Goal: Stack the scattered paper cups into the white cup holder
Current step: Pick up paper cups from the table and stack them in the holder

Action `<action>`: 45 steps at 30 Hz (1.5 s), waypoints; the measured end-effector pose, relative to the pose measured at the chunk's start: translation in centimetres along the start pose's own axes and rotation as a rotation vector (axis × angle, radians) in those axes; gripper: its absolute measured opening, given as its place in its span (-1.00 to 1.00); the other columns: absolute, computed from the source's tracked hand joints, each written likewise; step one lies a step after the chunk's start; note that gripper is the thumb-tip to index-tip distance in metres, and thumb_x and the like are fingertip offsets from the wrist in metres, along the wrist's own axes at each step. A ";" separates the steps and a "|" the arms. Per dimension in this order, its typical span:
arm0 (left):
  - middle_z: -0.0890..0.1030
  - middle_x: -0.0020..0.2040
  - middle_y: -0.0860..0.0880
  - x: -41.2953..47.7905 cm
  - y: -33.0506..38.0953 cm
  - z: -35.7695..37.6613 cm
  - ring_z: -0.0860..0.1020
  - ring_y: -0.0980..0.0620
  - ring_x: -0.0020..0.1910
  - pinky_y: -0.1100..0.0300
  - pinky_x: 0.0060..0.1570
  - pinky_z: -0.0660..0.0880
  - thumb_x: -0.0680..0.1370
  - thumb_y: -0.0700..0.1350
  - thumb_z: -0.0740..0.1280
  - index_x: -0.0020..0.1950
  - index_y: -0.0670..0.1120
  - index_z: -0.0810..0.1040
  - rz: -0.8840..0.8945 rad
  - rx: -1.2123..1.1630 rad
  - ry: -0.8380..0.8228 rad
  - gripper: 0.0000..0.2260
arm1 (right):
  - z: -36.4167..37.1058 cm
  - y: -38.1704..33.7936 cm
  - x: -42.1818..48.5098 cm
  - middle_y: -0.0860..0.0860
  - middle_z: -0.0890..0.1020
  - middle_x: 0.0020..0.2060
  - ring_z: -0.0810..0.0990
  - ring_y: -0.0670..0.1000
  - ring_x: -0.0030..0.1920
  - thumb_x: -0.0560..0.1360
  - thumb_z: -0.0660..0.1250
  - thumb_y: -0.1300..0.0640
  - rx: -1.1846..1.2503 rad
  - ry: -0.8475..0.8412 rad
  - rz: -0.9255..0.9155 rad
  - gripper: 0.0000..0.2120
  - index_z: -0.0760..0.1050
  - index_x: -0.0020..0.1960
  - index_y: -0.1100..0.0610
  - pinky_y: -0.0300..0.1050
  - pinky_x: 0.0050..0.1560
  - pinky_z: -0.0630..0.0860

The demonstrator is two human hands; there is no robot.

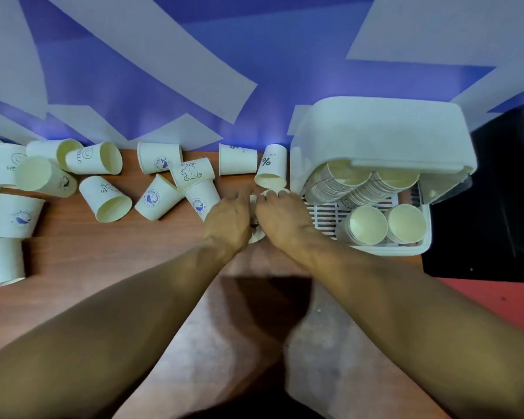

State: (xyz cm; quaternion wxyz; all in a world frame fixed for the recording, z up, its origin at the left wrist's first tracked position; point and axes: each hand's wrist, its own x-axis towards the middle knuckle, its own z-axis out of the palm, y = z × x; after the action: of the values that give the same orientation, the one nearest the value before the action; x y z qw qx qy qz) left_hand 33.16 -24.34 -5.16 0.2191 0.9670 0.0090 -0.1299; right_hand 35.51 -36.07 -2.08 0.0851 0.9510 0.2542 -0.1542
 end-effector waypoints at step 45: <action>0.56 -0.13 -0.01 -8.2 24.5 -1.9 0.56 -0.15 -0.13 -0.01 -0.07 0.42 0.57 -0.02 0.18 -0.12 0.01 0.41 0.352 0.286 0.266 -0.90 | -4.4 18.8 -24.4 0.10 0.59 -0.13 0.57 0.19 -0.18 0.37 0.33 0.20 0.138 0.417 0.320 -0.75 0.52 0.05 0.15 -0.04 -0.16 0.38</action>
State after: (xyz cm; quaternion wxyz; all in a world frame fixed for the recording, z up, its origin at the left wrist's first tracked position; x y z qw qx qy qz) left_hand 27.53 -45.39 8.92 0.0966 0.9833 -0.1492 0.0387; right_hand 26.10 -62.29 11.79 -0.0107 0.9938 0.1016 0.0436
